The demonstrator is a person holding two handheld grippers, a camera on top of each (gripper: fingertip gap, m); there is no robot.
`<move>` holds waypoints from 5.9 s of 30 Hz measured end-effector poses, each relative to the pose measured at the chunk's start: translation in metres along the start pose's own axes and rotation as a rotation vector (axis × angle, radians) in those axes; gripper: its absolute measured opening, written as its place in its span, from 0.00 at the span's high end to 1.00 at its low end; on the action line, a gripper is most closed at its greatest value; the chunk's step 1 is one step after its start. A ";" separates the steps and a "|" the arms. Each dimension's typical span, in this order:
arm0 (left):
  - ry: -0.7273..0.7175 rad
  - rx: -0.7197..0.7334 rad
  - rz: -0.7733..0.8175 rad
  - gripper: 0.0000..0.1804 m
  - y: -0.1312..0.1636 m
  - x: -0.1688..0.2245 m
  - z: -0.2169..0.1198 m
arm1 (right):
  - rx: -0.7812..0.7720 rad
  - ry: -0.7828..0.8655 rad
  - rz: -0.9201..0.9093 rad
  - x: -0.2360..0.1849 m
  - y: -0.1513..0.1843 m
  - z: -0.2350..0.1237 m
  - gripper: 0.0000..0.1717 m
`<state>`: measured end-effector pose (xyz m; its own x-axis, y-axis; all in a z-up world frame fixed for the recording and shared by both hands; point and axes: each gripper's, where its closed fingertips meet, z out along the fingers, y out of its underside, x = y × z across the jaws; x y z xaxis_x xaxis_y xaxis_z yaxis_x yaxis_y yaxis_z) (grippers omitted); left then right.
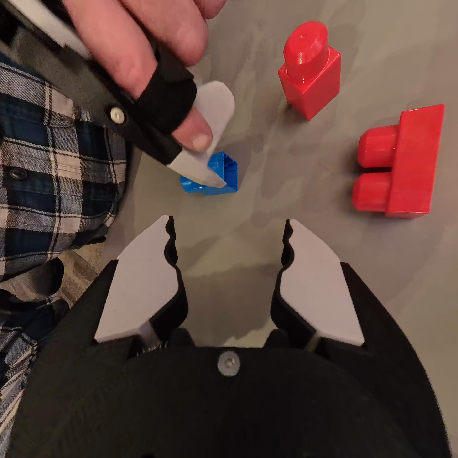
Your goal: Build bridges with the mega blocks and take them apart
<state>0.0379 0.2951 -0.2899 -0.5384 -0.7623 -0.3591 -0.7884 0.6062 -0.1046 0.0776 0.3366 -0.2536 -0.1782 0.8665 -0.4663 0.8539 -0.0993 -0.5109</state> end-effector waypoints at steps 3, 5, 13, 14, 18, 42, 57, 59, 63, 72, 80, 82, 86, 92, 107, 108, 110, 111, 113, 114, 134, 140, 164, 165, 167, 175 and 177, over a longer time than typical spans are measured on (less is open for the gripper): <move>0.034 -0.053 0.207 0.69 0.001 -0.009 0.004 | 0.007 -0.006 0.001 -0.001 0.002 -0.003 0.51; 0.117 -0.087 0.254 0.72 0.004 -0.007 0.009 | 0.017 -0.001 0.003 0.000 0.002 -0.007 0.52; 0.071 0.031 0.085 0.79 -0.012 -0.009 0.008 | 0.056 0.016 0.005 0.000 0.004 -0.022 0.53; 0.010 0.098 -0.019 0.79 -0.016 -0.015 -0.001 | 0.059 0.018 0.004 0.000 0.005 -0.024 0.54; -0.132 0.397 -0.560 0.79 -0.010 -0.023 -0.038 | 0.084 0.010 -0.007 -0.003 0.001 -0.028 0.54; -0.329 0.243 -0.994 0.73 0.074 0.027 -0.001 | 0.040 -0.018 -0.109 -0.020 -0.017 0.000 0.52; -0.267 0.286 -0.919 0.73 0.059 0.002 -0.032 | 0.007 0.068 -0.128 0.001 -0.023 0.024 0.50; -0.223 0.257 -0.850 0.74 0.044 -0.005 -0.028 | 0.013 0.066 -0.122 0.001 -0.022 0.022 0.51; -0.126 0.105 -0.798 0.78 0.041 -0.012 -0.001 | 0.002 0.060 -0.114 0.002 -0.018 0.023 0.51; -0.251 0.436 -0.913 0.84 0.025 -0.043 -0.025 | 0.141 0.009 -0.165 -0.003 -0.036 0.016 0.57; -0.527 1.272 -1.152 0.84 0.041 -0.092 -0.139 | 0.585 0.062 -0.340 -0.025 -0.110 -0.022 0.62; -0.550 1.298 -1.115 0.84 0.037 -0.096 -0.146 | 0.616 0.074 -0.330 -0.026 -0.118 -0.026 0.66; -0.582 1.286 -1.112 0.84 0.035 -0.101 -0.145 | 0.603 0.102 -0.341 -0.024 -0.117 -0.026 0.79; -0.599 1.021 -1.067 0.79 0.049 -0.082 -0.140 | 0.391 0.116 -0.360 -0.014 -0.081 -0.013 0.79; -0.334 0.651 -1.053 0.81 0.042 -0.020 -0.048 | -0.037 0.192 -0.365 0.024 -0.029 0.071 0.70; -0.325 0.652 -1.051 0.82 0.040 -0.019 -0.046 | -0.052 0.201 -0.359 0.026 -0.027 0.071 0.71; -0.319 0.640 -1.045 0.82 0.040 -0.018 -0.044 | -0.046 0.209 -0.366 0.027 -0.027 0.068 0.74; -0.330 0.640 -1.043 0.82 0.041 -0.018 -0.046 | -0.038 0.211 -0.361 0.027 -0.027 0.064 0.76; -0.332 0.619 -1.048 0.80 0.046 -0.016 -0.047 | -0.031 0.218 -0.362 0.025 -0.029 0.058 0.77; -0.332 0.609 -1.054 0.79 0.049 -0.014 -0.049 | -0.022 0.220 -0.363 0.023 -0.031 0.055 0.75; -0.127 0.260 -1.071 0.84 0.073 0.029 -0.002 | 0.059 0.270 -0.418 0.016 -0.057 0.058 0.68; -0.050 0.171 -0.963 0.84 0.061 0.019 -0.026 | 0.069 0.320 -0.497 0.009 -0.069 0.060 0.80; -0.232 0.741 -1.095 0.89 0.046 -0.013 -0.068 | 0.507 0.070 -0.431 -0.012 -0.094 0.013 0.81; -0.248 0.741 -1.083 0.87 0.046 -0.013 -0.068 | 0.514 0.060 -0.425 -0.012 -0.093 0.012 0.81; -0.239 0.776 -1.123 0.82 0.048 -0.014 -0.068 | 0.524 0.051 -0.421 -0.011 -0.092 0.012 0.81; -0.353 0.912 -1.156 0.79 0.047 -0.025 -0.079 | 0.546 0.024 -0.431 -0.016 -0.095 0.012 0.81; -0.381 0.967 -1.166 0.81 0.044 -0.029 -0.083 | 0.544 0.022 -0.439 -0.018 -0.096 0.013 0.81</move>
<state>-0.0063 0.3252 -0.2075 0.4338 -0.8880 0.1525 -0.1373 -0.2325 -0.9629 -0.0076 0.3239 -0.2057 -0.4364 0.8914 -0.1220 0.3381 0.0368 -0.9404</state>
